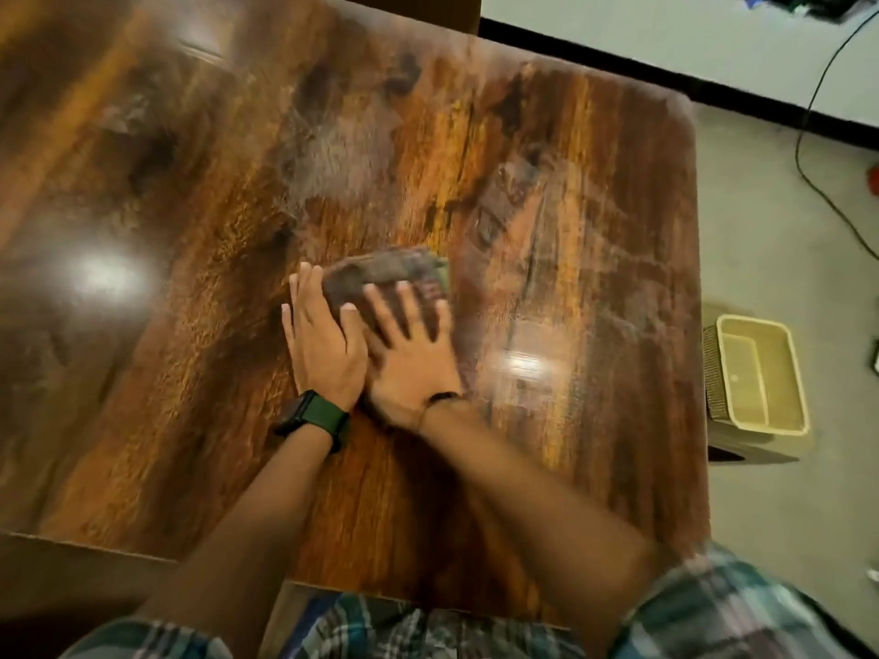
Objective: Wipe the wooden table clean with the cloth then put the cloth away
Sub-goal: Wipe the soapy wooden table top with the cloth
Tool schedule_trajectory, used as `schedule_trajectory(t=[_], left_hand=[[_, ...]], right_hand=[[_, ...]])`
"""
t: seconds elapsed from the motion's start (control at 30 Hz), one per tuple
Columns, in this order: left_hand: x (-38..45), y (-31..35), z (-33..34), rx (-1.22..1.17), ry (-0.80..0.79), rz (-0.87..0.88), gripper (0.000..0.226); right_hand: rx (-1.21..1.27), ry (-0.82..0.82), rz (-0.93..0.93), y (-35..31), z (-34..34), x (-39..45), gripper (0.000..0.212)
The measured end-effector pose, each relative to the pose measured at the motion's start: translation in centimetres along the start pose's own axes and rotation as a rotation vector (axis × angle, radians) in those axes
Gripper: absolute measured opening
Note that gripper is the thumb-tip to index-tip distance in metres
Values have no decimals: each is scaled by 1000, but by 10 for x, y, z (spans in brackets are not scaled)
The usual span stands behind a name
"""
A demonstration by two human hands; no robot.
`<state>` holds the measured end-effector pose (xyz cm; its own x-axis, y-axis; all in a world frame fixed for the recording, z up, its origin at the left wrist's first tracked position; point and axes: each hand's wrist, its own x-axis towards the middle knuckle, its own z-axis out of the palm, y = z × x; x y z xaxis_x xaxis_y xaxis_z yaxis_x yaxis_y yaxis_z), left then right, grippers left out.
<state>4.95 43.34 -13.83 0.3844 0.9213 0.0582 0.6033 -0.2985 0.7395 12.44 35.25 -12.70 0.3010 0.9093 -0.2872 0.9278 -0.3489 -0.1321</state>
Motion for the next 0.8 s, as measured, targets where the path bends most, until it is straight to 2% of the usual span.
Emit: schedule_trajectory(t=[0.07, 0.17, 0.23, 0.33, 0.4, 0.47, 0.53, 0.57, 0.63, 0.73, 0.8], left_hand=[[7, -6, -7, -153, 78, -83, 57], [20, -9, -14, -209, 93, -47, 56], [34, -9, -12, -190, 63, -19, 57], [49, -12, -7, -118, 24, -35, 58], [49, -13, -4, -54, -13, -9, 56], [48, -11, -1, -2, -50, 40, 59], [48, -9, 1, 28, -59, 48, 66], [49, -8, 1, 34, -49, 42, 68], [50, -7, 1, 25, -28, 28, 69], [49, -9, 1, -26, 23, -8, 71], [50, -14, 1, -81, 107, -43, 71]], right_hand=[[-30, -27, -127, -26, 0, 13, 60], [35, 46, -181, 4, 0, 19, 52], [51, 96, -13, 53, -5, 19, 53], [97, 106, 402, 156, -20, 5, 57], [143, 93, 600, 210, -33, -7, 60], [179, 100, 709, 223, -39, 3, 57], [210, 122, 774, 204, -44, 34, 52], [209, 128, 741, 187, -46, 55, 52], [160, 129, 518, 139, -50, 96, 53], [-32, 45, -11, 33, -39, 128, 54], [-152, -51, -333, -20, -29, 124, 63]])
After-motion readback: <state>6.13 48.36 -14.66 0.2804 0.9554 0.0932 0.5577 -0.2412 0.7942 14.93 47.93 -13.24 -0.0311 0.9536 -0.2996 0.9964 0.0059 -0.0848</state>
